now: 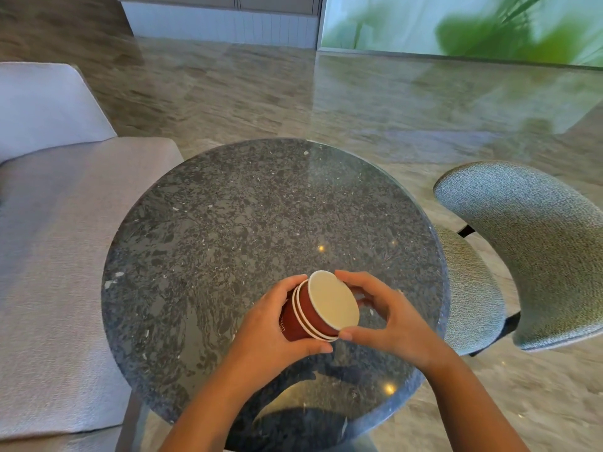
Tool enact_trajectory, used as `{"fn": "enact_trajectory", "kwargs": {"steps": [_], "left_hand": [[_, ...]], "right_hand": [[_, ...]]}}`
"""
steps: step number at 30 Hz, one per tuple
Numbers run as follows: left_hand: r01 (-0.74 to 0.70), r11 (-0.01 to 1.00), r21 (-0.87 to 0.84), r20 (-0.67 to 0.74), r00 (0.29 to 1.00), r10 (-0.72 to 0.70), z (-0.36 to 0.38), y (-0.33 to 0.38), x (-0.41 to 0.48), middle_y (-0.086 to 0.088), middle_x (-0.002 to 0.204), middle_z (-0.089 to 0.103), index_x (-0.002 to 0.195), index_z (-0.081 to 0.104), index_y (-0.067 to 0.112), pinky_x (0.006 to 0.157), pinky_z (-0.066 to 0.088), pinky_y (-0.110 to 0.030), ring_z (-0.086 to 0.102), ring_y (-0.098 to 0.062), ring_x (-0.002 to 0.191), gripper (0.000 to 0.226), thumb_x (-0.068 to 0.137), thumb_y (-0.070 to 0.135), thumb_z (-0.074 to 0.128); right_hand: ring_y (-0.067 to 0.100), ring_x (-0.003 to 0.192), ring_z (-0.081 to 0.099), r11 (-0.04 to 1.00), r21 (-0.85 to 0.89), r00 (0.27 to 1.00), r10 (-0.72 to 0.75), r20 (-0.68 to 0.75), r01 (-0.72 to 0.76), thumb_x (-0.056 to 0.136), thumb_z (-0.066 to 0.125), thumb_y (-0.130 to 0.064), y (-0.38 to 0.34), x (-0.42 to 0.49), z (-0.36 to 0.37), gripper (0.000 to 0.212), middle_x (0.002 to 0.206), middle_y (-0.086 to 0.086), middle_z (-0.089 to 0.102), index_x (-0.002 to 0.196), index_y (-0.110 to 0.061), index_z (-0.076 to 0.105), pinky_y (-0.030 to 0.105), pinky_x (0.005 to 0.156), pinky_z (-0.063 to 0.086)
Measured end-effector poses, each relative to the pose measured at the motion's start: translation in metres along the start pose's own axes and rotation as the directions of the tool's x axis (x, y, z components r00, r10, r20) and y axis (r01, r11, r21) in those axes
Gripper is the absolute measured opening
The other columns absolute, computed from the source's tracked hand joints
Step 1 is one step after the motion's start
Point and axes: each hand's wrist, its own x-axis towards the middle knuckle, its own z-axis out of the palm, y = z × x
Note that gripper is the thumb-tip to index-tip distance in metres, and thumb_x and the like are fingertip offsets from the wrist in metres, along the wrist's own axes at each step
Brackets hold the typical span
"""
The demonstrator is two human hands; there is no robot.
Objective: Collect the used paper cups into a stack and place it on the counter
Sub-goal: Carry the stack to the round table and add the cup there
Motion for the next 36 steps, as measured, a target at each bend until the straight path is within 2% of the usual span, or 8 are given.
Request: {"fn": "enact_trajectory", "kwargs": {"steps": [5,7,11,15,21,26,30,36], "left_hand": [[-0.001,0.999,-0.047,0.004,1.0,0.001,-0.002,0.002,-0.004,0.039,0.114,0.049,0.113,0.039,0.063,0.08,0.041,-0.006,0.047,0.014,0.107,0.08,0.043,0.068,0.077],[0.001,0.998,-0.066,-0.001,1.0,-0.001,-0.003,0.001,-0.005,0.039,0.115,0.049,0.114,0.039,0.063,0.079,0.041,-0.006,0.047,0.014,0.107,0.082,0.042,0.07,0.077],[0.002,0.997,-0.082,-0.021,1.0,-0.004,-0.003,-0.001,-0.008,0.037,0.115,0.052,0.113,0.04,0.063,0.079,0.043,-0.014,0.05,0.012,0.107,0.081,0.042,0.065,0.079],[-0.002,0.992,-0.123,-0.031,1.0,-0.002,0.0,0.0,-0.011,0.036,0.114,0.053,0.111,0.042,0.064,0.079,0.043,-0.006,0.052,0.012,0.105,0.077,0.045,0.06,0.08],[0.007,0.988,-0.157,-0.037,0.999,-0.013,0.001,0.0,-0.015,0.036,0.113,0.054,0.108,0.044,0.064,0.079,0.042,-0.004,0.052,0.012,0.104,0.076,0.043,0.055,0.083],[0.012,0.986,-0.166,-0.025,1.0,-0.016,0.004,-0.002,-0.017,0.037,0.113,0.053,0.111,0.044,0.064,0.078,0.046,-0.007,0.052,0.013,0.104,0.078,0.047,0.05,0.086],[0.018,0.985,-0.17,0.013,1.0,-0.016,0.008,-0.001,-0.016,0.035,0.116,0.053,0.116,0.042,0.061,0.08,0.042,-0.004,0.051,0.012,0.107,0.079,0.047,0.056,0.081],[0.011,0.966,-0.258,0.056,0.998,0.003,0.02,0.004,-0.009,0.029,0.114,0.059,0.111,0.049,0.057,0.086,0.047,-0.02,0.055,0.004,0.109,0.072,0.047,0.05,0.082]], "right_hand": [[0.016,0.11,0.055,1.0,-0.008,1.0,0.006,0.018,-0.006,0.066,0.078,-0.026,0.003,0.0,0.008,0.067,0.121,-0.001,0.056,0.126,-0.022,0.048,0.042,0.096,0.044],[0.016,0.109,0.055,1.0,0.01,1.0,0.016,0.023,-0.016,0.066,0.079,-0.025,0.004,-0.001,0.01,0.067,0.12,0.0,0.056,0.126,-0.021,0.048,0.041,0.096,0.044],[0.017,0.109,0.056,0.995,0.09,0.998,0.047,0.043,-0.05,0.067,0.076,-0.02,0.006,-0.001,0.013,0.065,0.12,0.006,0.056,0.126,-0.018,0.049,0.034,0.094,0.045],[0.02,0.111,0.056,0.982,0.176,0.997,0.06,0.056,-0.069,0.065,0.074,-0.011,0.007,0.0,0.016,0.063,0.12,0.013,0.053,0.124,-0.011,0.05,0.032,0.094,0.046],[0.026,0.111,0.055,0.97,0.228,0.995,0.066,0.076,-0.082,0.064,0.072,-0.002,0.005,-0.002,0.019,0.062,0.118,0.019,0.051,0.122,-0.005,0.051,0.04,0.096,0.046],[0.023,0.111,0.056,0.97,0.234,0.997,0.061,0.053,-0.072,0.068,0.069,0.009,0.006,-0.007,0.021,0.06,0.119,0.02,0.05,0.123,-0.003,0.049,0.032,0.092,0.048],[0.019,0.111,0.056,0.969,0.24,0.998,0.055,0.006,-0.055,0.069,0.07,-0.001,0.008,-0.016,0.021,0.059,0.121,0.017,0.051,0.124,-0.007,0.048,0.031,0.094,0.047],[0.015,0.111,0.057,0.971,0.24,0.988,0.053,-0.147,-0.016,0.076,0.064,-0.019,0.01,-0.043,0.01,0.045,0.12,0.008,0.059,0.12,-0.016,0.054,0.031,0.094,0.046]]}}
